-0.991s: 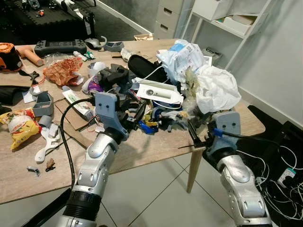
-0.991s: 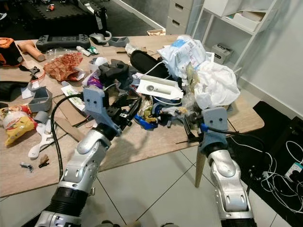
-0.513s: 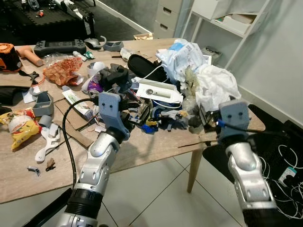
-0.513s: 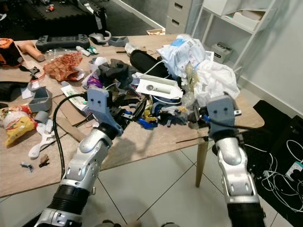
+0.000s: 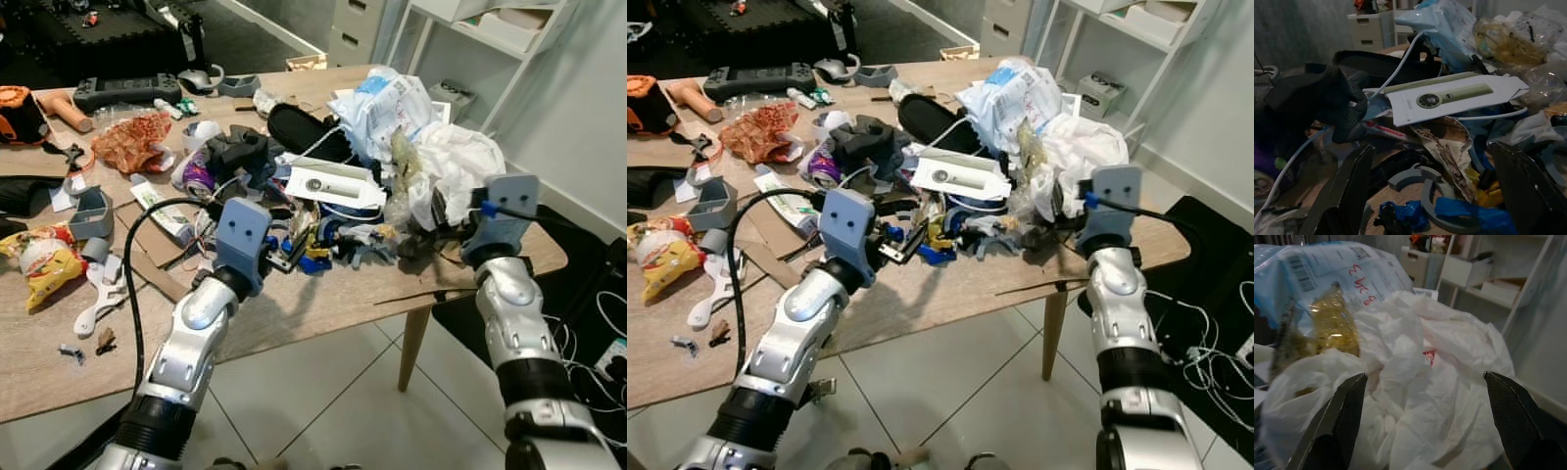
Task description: Picking trash to rubbish bin
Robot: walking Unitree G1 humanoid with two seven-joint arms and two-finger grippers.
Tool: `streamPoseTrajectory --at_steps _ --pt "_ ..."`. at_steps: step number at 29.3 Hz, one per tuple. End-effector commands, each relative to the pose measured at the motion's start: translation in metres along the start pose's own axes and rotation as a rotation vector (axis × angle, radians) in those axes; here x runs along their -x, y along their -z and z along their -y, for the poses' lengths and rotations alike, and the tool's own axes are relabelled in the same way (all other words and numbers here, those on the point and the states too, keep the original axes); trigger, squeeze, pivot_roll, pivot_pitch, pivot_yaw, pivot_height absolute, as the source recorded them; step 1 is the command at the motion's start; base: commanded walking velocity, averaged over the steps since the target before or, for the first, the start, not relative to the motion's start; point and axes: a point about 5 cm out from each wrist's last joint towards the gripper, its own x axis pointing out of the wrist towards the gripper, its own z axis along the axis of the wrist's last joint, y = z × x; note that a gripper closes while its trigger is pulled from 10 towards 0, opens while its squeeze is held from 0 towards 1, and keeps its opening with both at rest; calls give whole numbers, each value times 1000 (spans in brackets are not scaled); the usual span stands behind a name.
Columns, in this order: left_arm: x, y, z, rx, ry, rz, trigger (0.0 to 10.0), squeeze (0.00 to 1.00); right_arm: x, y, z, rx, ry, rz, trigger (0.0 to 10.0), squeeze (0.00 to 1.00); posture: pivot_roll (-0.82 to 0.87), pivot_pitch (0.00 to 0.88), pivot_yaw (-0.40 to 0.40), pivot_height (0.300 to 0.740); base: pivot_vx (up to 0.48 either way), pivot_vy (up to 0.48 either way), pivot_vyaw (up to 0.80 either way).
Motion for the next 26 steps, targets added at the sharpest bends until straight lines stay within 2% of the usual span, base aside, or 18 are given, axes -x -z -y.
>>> streamPoseTrajectory --at_steps 1,5,6,8,9,17,26 --pt "4 2 2 -18 5 -8 10000 0 1 8 5 -2 6 -36 10000 0 -26 252 -49 740 0 0 0" --pt "4 2 2 -18 -6 -8 10000 0 -1 15 3 -3 -15 -90 10000 0 -23 252 -62 740 0 0 0" --pt "6 3 0 -19 -23 -12 10000 0 -2 17 -1 -12 -32 -108 3176 0 -22 252 -64 740 0 0 0" --pt "6 3 0 -19 -23 -12 10000 0 -2 17 -1 -12 -32 -108 3176 0 -22 252 -64 740 0 0 0" --pt "8 3 -1 -21 -36 -16 10000 0 -3 16 -4 -30 -35 -94 0 0 -23 250 -65 740 0 0 0" --pt "6 5 -3 -35 -51 -28 10000 0 -5 16 -6 -63 -40 -60 0 0 -23 234 -59 740 0 0 0" --pt "-7 -1 -5 -33 -69 0 10000 0 -13 -7 3 -138 4 55 0 0 -29 204 -53 740 0 0 0"
